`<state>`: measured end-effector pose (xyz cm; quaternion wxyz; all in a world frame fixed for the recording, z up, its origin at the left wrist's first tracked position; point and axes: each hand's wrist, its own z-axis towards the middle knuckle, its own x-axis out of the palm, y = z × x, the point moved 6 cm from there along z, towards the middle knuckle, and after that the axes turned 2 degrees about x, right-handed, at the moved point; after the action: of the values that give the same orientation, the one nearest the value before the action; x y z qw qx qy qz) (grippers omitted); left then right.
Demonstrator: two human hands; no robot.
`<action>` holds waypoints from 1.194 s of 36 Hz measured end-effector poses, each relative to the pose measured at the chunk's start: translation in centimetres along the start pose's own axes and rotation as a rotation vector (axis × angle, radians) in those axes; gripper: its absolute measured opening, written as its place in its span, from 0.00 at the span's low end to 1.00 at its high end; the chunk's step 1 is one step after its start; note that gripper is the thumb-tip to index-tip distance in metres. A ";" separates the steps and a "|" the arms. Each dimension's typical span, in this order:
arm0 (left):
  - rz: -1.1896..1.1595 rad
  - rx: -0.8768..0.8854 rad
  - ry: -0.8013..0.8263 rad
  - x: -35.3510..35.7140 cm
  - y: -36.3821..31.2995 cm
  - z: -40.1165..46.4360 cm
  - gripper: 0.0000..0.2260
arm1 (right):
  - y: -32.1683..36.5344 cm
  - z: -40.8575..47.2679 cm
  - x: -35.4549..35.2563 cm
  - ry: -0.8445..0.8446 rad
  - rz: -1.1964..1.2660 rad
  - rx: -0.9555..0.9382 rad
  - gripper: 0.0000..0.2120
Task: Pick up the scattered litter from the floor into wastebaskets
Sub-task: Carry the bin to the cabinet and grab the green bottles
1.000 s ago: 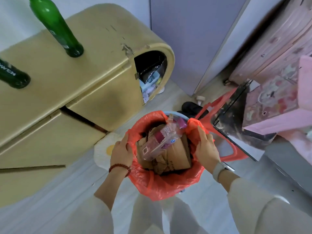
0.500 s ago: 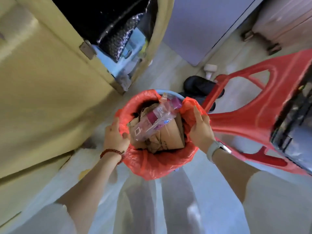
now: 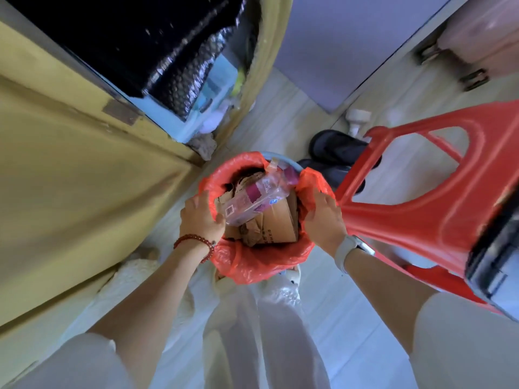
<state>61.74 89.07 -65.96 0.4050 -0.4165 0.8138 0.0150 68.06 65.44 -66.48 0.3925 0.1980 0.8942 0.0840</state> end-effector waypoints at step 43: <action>-0.737 -0.301 -1.278 -54.5 20.3 -36.1 0.41 | 60.3 -38.7 -14.3 0.106 0.189 -0.914 0.17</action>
<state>42.11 125.60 -11.50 0.7159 -0.6228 0.2176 0.2285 65.76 114.31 -12.29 0.3839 0.0809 0.7624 0.5146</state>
